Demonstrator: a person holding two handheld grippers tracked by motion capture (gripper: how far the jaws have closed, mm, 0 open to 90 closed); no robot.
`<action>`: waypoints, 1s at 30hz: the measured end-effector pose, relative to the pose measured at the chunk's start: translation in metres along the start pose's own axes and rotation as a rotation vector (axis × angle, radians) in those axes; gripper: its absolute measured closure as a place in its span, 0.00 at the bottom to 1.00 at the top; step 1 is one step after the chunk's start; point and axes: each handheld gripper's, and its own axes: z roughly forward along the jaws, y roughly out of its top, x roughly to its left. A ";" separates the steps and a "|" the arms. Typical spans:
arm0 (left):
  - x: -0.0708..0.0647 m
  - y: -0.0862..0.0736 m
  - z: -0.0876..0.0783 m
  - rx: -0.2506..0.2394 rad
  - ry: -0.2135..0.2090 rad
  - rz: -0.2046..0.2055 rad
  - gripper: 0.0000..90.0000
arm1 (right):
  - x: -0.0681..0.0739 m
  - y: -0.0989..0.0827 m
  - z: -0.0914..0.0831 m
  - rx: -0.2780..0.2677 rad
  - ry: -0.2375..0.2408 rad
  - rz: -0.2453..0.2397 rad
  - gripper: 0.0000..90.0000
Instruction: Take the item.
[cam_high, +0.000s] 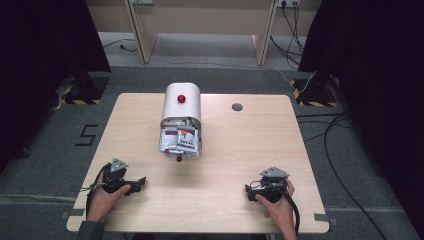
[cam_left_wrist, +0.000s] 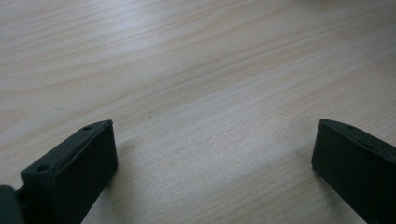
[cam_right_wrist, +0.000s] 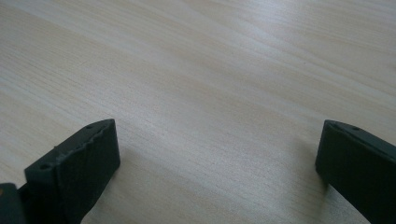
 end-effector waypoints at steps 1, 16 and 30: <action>0.000 0.000 0.000 0.000 0.000 0.000 0.00 | 0.000 0.000 0.000 0.000 0.000 0.000 0.01; 0.000 0.000 0.000 0.000 0.000 0.000 0.00 | 0.000 0.000 -0.003 -0.037 0.013 -0.002 0.22; 0.000 0.000 0.000 0.000 0.000 0.000 0.00 | 0.020 0.021 -0.021 -0.151 0.040 -0.022 0.21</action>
